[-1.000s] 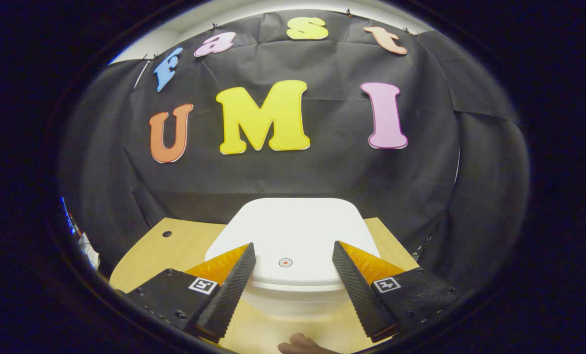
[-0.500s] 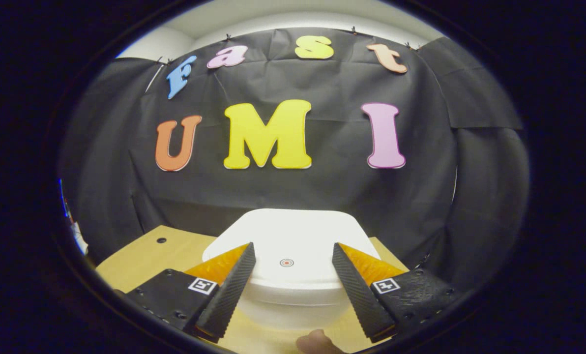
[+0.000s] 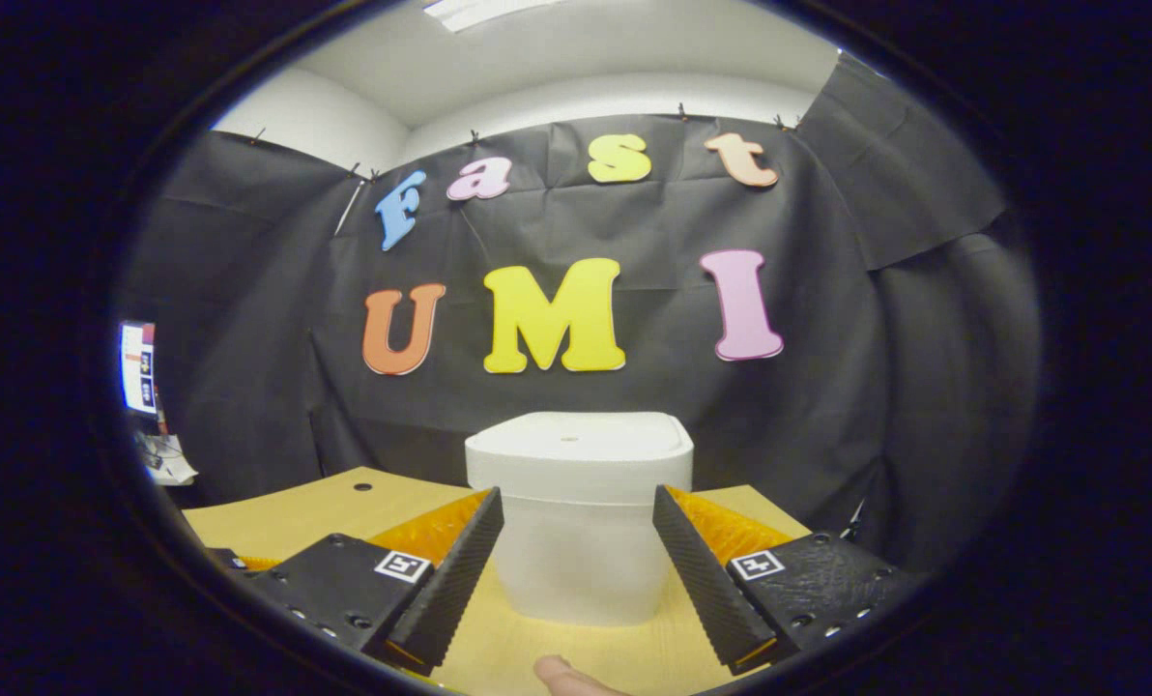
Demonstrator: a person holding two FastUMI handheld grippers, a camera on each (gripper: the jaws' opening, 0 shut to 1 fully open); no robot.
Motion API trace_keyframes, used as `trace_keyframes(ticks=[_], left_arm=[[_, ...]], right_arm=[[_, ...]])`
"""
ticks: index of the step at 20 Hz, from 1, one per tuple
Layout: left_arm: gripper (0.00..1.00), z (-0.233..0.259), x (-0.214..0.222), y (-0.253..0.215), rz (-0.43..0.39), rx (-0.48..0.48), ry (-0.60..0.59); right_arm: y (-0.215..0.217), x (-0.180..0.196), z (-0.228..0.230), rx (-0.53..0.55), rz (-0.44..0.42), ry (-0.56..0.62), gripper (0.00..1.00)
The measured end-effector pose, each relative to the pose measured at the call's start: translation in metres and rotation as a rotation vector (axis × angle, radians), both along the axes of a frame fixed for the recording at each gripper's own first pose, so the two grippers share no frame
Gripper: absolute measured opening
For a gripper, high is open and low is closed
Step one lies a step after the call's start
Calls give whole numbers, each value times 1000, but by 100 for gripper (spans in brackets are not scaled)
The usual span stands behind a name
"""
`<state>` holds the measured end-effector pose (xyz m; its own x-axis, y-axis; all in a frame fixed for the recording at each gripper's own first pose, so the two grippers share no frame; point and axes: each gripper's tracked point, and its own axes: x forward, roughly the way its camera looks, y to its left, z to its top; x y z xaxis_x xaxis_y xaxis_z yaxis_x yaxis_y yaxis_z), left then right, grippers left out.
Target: Press the lid of the desktop garbage bin to open it, pick up the crumpled paper on the desktop and throw it into the bin, then pick up the pop can on the desktop and drop it into the bin, and finally close the garbage bin lid.
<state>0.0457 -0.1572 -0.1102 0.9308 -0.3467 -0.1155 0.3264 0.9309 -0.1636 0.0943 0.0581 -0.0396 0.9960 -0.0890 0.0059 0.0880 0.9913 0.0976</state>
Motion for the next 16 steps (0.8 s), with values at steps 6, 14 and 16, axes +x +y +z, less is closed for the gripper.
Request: trace_keyframes(ticks=[6,14,16], left_arm=[[98,-3,-6,2,19,-41,-5],[98,-16,-4,19,67,-24,23],[98,-13,-5,24,82,10,-17]], right_arm=[[-4,-49,-45,-95,-9,-42,96],[-11,-57,-111,6,17,88,95],[-11,-56,-114,-8,11,98,95]])
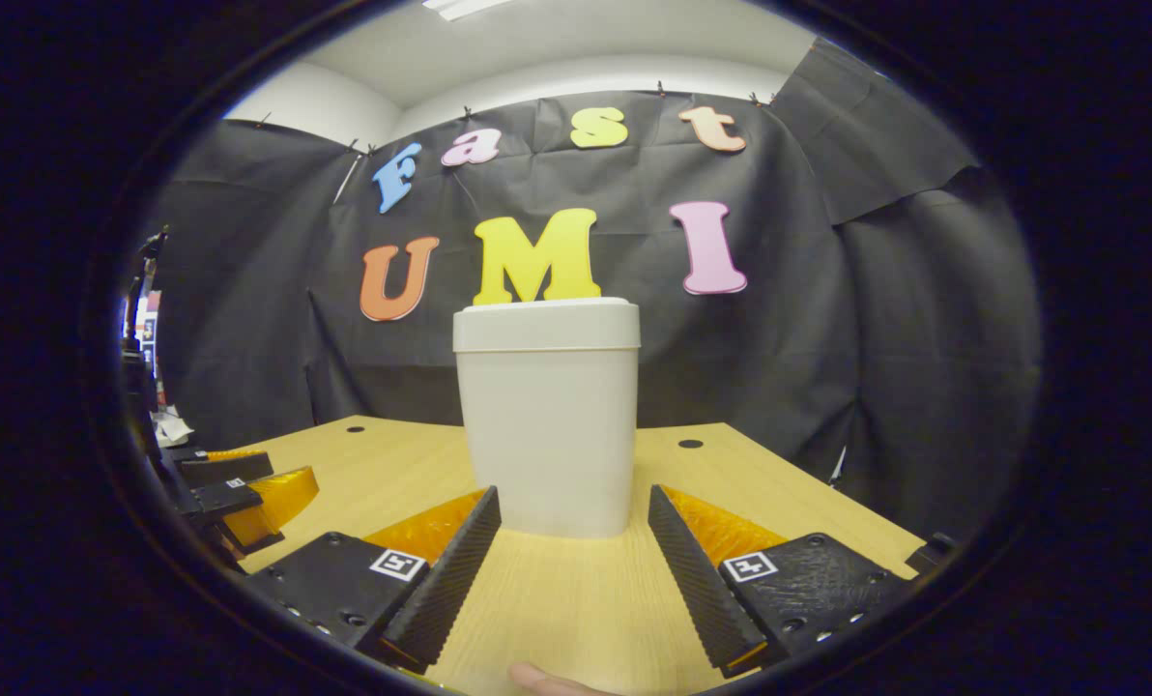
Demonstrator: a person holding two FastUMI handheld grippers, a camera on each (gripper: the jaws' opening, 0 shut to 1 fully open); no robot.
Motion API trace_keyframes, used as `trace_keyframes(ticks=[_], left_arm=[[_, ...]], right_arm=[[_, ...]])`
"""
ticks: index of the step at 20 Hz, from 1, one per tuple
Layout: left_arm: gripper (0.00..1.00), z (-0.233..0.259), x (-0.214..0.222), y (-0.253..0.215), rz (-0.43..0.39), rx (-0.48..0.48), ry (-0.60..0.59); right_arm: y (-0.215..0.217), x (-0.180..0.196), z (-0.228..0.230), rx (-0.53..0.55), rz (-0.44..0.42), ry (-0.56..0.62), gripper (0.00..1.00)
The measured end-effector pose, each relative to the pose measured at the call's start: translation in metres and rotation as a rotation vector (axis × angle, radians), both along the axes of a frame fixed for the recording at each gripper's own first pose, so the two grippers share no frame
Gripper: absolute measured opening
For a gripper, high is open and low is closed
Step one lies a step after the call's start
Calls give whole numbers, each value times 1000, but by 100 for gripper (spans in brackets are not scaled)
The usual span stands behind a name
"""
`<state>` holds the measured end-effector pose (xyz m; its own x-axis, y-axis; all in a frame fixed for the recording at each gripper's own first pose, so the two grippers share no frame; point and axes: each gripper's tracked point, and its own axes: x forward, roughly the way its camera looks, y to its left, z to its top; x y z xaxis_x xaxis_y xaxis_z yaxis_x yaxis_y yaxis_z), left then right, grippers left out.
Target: Press the lid of the desktop garbage bin to open it, pick up the crumpled paper on the desktop and throw it into the bin, then pick up the pop can on the desktop and drop it into the bin, and finally close the garbage bin lid.
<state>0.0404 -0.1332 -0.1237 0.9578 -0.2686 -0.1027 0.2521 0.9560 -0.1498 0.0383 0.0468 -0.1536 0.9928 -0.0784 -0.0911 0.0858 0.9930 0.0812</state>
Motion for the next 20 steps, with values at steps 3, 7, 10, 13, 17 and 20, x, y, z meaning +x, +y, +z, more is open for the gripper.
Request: trace_keyframes(ticks=[3,7,10,13,17,20], left_arm=[[98,0,-1,-6,-18,-11,-5],[98,3,-1,-6,-13,-4,-11],[98,3,-1,-6,-18,-7,-10],[98,9,1,-1,-1,-3,-20],[98,20,0,-2,1,-1,-43],[97,25,1,-5,-5,-1,-46]], right_arm=[[-1,-1,1,-41,-8,-8,96],[1,-6,5,-17,3,-15,96],[-4,-6,11,-33,-16,-35,96],[-7,-10,18,-23,-19,-53,95],[-11,-11,25,-31,-29,-67,96],[-11,-13,26,-36,-27,-68,95]])
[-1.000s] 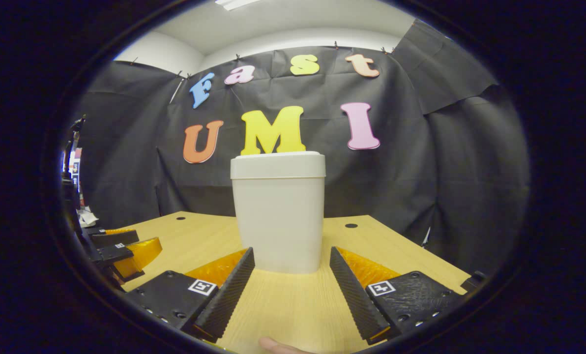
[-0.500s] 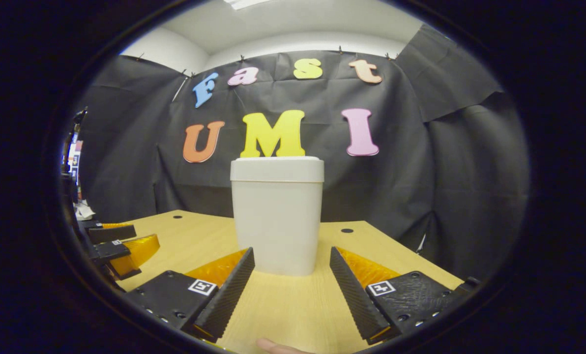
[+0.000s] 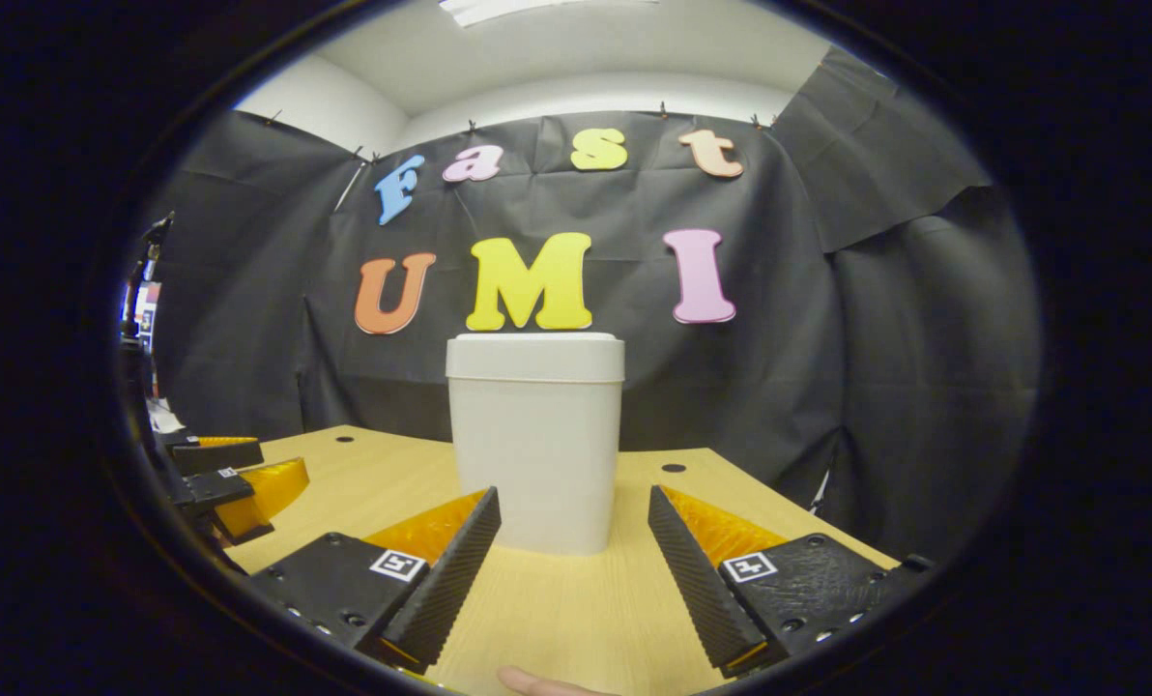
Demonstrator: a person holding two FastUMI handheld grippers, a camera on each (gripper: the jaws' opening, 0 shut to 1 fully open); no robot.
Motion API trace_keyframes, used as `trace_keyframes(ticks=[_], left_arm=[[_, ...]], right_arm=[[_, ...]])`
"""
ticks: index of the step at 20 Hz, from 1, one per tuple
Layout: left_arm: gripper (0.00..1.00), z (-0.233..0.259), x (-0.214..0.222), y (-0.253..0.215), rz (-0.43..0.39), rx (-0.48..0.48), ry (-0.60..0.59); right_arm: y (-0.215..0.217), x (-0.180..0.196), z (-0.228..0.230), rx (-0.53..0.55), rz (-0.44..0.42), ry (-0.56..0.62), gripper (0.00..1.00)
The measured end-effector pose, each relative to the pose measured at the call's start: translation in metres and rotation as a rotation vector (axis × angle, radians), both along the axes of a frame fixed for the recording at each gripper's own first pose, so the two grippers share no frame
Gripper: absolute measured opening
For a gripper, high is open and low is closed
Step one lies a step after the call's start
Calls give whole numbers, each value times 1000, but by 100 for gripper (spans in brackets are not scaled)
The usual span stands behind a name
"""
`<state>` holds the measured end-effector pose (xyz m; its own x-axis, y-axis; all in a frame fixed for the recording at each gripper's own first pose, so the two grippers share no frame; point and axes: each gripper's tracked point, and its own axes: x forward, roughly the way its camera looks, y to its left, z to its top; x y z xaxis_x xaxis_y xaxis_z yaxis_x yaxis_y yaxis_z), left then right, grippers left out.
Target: Press the lid of the desktop garbage bin to open it, pick up the crumpled paper on the desktop and throw it into the bin, then pick up the pop can on the desktop and drop it into the bin, and finally close the garbage bin lid.
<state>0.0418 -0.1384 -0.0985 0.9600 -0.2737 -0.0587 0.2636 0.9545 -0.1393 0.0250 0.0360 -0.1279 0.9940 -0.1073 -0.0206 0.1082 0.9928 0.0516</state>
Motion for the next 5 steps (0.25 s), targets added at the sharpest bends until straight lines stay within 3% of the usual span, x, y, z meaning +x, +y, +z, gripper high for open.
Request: trace_keyframes(ticks=[5], left_arm=[[97,4,-1,1,0,-6,-2]], right_arm=[[-1,1,-2,-2,3,6,95]])
